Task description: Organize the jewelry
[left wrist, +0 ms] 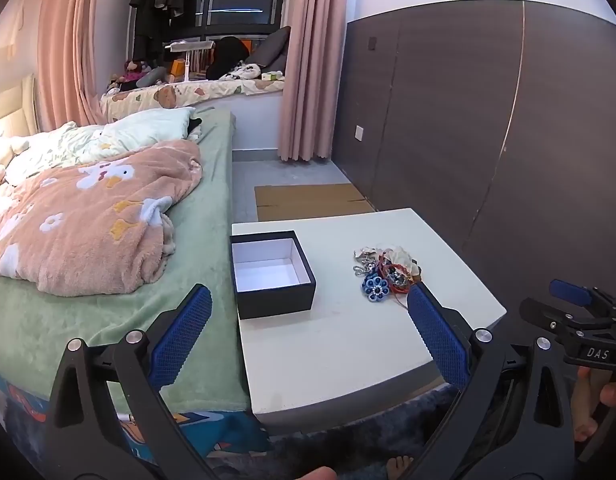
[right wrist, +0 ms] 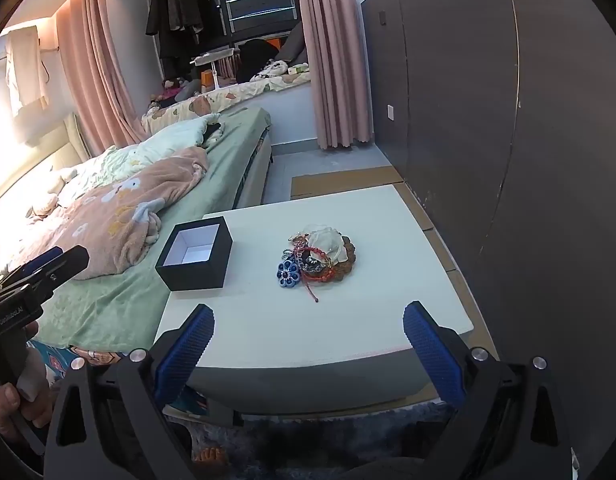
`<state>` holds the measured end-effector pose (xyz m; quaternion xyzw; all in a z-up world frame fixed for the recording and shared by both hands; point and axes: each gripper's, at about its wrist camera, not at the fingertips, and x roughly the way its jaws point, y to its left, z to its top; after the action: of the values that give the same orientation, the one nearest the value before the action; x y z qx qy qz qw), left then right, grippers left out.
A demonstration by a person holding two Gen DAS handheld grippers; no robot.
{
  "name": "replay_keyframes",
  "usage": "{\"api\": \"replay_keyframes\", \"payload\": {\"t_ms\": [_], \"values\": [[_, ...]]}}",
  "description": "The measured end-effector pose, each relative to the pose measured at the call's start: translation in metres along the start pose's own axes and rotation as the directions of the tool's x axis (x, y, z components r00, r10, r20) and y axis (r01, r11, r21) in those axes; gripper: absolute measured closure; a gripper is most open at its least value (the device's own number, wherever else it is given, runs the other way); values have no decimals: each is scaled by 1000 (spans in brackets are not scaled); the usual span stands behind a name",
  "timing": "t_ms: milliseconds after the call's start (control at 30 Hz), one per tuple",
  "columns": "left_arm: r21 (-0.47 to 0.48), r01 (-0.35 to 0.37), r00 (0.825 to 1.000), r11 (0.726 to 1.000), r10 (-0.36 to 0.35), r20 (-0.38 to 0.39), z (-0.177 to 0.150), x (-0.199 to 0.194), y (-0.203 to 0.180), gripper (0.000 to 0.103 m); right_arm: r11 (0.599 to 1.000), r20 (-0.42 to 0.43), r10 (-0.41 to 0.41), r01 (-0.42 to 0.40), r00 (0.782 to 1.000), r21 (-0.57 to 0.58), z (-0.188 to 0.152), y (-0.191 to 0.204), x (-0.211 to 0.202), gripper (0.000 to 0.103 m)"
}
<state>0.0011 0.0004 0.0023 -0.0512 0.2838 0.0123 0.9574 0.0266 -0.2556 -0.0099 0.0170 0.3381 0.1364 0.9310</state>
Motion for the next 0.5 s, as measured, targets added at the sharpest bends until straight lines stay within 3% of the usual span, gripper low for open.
{"api": "replay_keyframes", "payload": {"t_ms": [500], "values": [[-53, 15, 1000, 998, -16, -8, -1, -2, 5, 5, 1000, 1, -1, 1, 1000, -1, 2, -7, 2, 9]]}}
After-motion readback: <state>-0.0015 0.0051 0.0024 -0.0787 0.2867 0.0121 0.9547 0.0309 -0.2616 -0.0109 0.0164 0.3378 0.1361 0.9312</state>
